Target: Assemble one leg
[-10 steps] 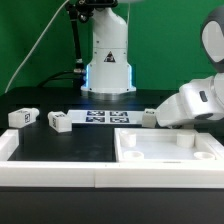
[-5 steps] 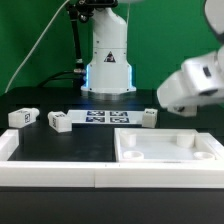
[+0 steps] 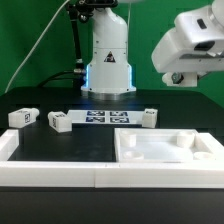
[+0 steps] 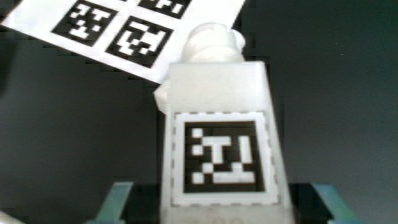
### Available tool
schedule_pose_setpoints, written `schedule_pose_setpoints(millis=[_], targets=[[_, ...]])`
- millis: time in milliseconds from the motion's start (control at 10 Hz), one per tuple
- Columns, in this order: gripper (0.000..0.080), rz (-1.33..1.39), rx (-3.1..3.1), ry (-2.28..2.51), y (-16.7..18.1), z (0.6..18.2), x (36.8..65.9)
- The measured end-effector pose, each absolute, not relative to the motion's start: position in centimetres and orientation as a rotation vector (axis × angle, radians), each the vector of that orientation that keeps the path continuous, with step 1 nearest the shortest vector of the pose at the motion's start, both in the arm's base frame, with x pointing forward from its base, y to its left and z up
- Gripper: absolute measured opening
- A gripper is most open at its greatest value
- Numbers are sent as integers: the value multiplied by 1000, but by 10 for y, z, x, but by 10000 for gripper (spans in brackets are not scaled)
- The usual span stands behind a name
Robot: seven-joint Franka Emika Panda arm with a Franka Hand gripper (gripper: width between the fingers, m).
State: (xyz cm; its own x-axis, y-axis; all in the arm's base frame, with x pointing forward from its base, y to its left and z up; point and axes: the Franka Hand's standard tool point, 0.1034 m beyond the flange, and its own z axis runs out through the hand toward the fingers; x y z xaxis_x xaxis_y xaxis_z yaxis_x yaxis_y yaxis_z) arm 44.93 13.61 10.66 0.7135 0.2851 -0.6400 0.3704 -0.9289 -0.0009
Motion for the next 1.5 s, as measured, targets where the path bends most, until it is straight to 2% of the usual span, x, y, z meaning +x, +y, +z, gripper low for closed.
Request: schedule_pose_setpoints(millis=[700,800,1000,1100,1200,1500], targets=[[291,-227,3037,573,142,105,468],[291,-165,3054,543,136,110,471],[291,-20,3117,476,129,126,497],[291,137,3142,470,127,128,510],[291,256,3141,471,128,125,509],[291,277,3141,467,126,124,508]])
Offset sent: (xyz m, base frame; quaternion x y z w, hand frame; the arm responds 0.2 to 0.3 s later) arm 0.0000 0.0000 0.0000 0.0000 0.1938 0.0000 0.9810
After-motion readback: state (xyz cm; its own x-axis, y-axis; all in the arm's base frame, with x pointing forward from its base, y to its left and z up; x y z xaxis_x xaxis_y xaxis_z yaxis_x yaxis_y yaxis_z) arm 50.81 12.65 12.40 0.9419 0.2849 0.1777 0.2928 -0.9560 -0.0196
